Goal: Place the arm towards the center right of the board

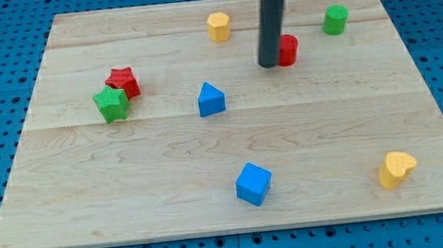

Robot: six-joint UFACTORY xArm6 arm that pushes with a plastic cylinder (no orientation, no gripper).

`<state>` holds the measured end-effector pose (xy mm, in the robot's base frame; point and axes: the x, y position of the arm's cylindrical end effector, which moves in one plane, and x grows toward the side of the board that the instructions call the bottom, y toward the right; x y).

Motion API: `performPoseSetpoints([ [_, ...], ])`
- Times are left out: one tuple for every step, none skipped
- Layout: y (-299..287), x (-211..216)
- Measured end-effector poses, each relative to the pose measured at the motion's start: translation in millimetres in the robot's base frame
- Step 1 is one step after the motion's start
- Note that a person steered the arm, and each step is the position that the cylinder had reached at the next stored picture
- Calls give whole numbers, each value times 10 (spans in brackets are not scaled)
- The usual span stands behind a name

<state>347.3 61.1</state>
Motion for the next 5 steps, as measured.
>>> performPoseSetpoints([
  [-14,-136],
  [976,173],
  [1310,232],
  [1310,232],
  [1592,1102],
])
